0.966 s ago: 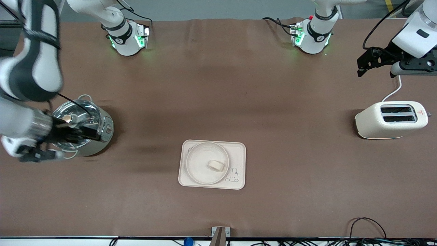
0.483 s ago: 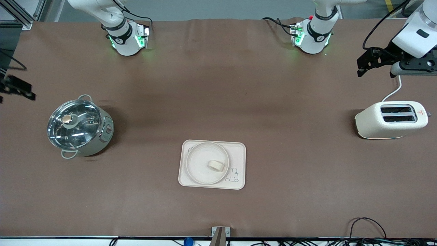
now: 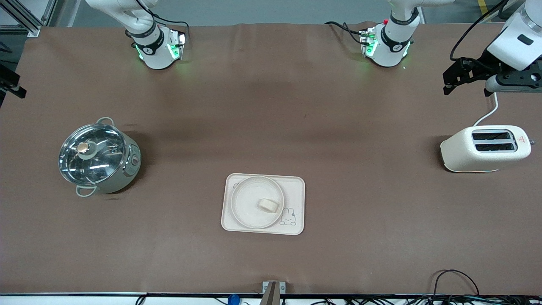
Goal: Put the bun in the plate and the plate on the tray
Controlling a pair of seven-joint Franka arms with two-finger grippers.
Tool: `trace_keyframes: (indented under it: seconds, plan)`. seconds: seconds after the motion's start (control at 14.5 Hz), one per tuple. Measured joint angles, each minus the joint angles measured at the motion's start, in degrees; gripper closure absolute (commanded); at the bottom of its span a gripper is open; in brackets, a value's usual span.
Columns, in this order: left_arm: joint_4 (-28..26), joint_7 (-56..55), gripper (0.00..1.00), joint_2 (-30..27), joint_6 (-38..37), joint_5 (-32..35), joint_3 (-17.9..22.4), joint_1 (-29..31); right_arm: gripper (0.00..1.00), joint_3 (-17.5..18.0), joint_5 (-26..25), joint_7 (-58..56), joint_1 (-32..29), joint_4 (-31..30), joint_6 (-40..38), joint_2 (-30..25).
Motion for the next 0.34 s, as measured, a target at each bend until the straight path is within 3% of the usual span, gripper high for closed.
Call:
trace_keyframes:
  seconds: [0.34]
  plan:
    - [0.4,0.0,0.00,0.1,0.0,0.0,0.0,-0.1,0.00,0.8,0.0,0.7,0.0,-0.4,-0.3,0.1]
